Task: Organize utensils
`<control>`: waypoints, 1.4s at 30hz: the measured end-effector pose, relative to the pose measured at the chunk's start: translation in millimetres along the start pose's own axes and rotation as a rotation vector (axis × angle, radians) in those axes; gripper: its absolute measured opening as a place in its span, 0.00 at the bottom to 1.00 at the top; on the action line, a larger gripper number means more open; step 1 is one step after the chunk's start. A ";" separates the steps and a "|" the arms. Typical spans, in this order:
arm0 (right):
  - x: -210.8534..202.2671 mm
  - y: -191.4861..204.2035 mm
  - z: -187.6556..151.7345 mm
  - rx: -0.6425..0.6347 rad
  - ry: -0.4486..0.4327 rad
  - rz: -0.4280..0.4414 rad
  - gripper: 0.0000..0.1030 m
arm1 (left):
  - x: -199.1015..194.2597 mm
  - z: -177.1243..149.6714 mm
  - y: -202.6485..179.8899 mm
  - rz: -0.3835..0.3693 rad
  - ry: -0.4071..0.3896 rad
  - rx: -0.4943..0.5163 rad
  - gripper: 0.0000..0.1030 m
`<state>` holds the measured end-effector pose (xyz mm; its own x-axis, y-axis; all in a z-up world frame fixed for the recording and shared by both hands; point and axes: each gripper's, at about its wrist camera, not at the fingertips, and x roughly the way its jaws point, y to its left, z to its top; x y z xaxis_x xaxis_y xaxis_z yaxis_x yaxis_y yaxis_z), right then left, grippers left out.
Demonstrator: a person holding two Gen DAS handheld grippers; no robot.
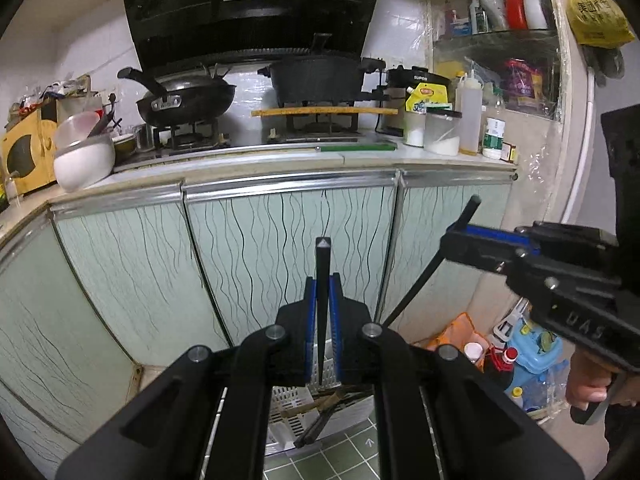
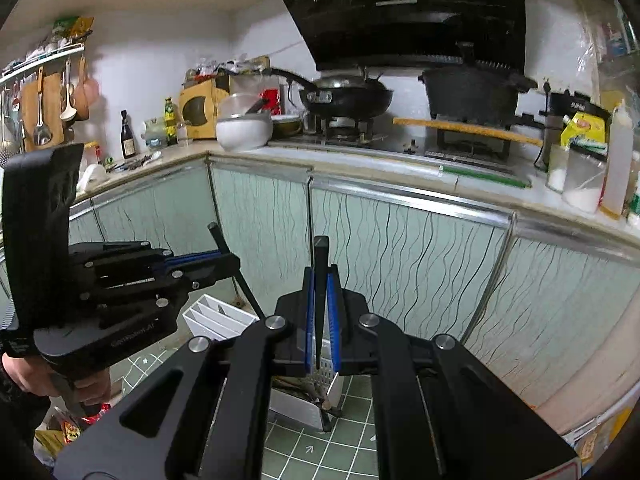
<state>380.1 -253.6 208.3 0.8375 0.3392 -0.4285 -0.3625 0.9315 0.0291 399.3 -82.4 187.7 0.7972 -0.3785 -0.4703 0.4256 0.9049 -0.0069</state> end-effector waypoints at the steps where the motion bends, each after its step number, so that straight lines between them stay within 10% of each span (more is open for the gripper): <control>1: 3.6 0.3 -3.4 0.000 0.006 0.003 0.06 | 3.0 -2.7 0.1 -0.004 0.004 -0.001 0.08; 13: 46.5 -1.7 -31.0 0.010 0.067 0.010 0.06 | 31.3 -23.3 9.1 0.017 0.050 -0.012 0.08; 14: 47.4 -2.9 -31.9 0.016 0.073 0.012 0.06 | 31.2 -23.6 11.1 0.042 0.050 -0.014 0.23; 15: 47.7 -4.0 -32.5 0.021 0.079 0.015 0.10 | 29.9 -23.5 12.5 0.057 0.050 -0.018 0.66; 16: 47.8 -4.6 -32.7 0.020 0.087 0.012 0.35 | 26.4 -23.4 16.3 0.082 0.039 -0.032 0.91; 17: 46.9 -6.0 -32.6 0.017 0.094 0.000 0.48 | 19.6 -23.5 20.3 0.096 0.004 -0.048 0.94; 18: 44.3 -9.4 -32.4 0.025 0.088 -0.023 0.69 | 16.1 -22.5 23.2 0.101 -0.011 -0.054 0.95; 21: 37.3 -24.5 -33.7 0.080 0.094 -0.009 0.92 | 10.3 -23.4 29.3 0.128 0.008 -0.046 0.96; 42: -24.8 -13.4 -57.8 0.051 0.082 -0.090 0.92 | -53.5 -62.2 33.6 0.169 0.022 -0.075 0.96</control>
<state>340.6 -282.1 166.3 0.8286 0.2443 -0.5037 -0.2645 0.9638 0.0323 344.4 -19.6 157.7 0.8445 -0.2166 -0.4898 0.2532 0.9674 0.0087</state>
